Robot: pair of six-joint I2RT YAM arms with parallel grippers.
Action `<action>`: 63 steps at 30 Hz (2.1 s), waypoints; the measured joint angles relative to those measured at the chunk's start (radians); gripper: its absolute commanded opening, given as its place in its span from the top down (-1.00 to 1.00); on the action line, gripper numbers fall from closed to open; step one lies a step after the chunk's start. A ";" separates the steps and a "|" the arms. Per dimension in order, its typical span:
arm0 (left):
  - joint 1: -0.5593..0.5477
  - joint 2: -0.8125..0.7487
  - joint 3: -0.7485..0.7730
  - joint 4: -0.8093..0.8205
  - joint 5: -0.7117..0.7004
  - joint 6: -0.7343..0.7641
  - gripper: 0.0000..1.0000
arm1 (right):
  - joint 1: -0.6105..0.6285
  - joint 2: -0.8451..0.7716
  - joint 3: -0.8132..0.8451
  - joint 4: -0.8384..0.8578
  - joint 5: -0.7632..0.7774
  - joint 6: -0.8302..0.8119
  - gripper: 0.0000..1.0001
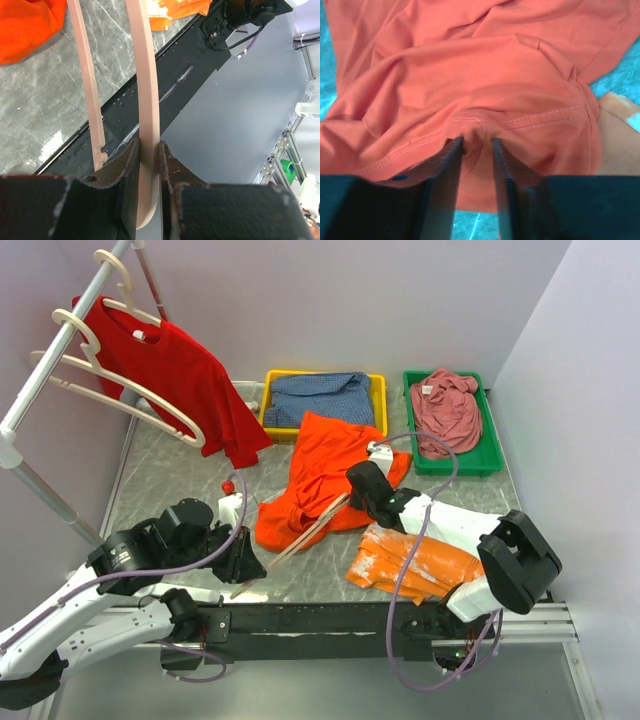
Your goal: Place the t-shirt on the hanger
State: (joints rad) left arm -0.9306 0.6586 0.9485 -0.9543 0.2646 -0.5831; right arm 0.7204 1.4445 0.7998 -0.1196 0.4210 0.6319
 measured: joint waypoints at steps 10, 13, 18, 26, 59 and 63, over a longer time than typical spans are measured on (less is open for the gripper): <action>0.000 -0.027 -0.022 0.032 -0.002 0.001 0.98 | 0.000 0.009 0.051 -0.035 0.013 -0.002 1.00; 0.000 -0.036 -0.023 0.044 -0.004 0.006 0.98 | 0.001 -0.038 0.064 -0.058 0.012 -0.002 1.00; 0.000 -0.058 -0.025 0.081 -0.029 0.015 0.98 | 0.005 -0.151 0.109 -0.112 0.012 -0.011 1.00; 0.000 -0.045 -0.077 0.222 -0.047 0.023 0.98 | 0.031 -0.282 0.177 -0.188 0.011 -0.020 1.00; 0.126 0.268 -0.340 1.012 0.138 -0.042 0.98 | 0.075 -0.583 -0.115 -0.100 0.017 -0.022 0.14; 0.143 0.268 -0.356 1.017 0.169 -0.055 0.98 | 0.076 -0.650 -0.201 -0.017 -0.006 -0.066 0.01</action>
State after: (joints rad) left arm -0.7872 0.9264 0.5930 0.0631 0.4335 -0.6384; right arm 0.7963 0.7948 0.5987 -0.1368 0.4152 0.5655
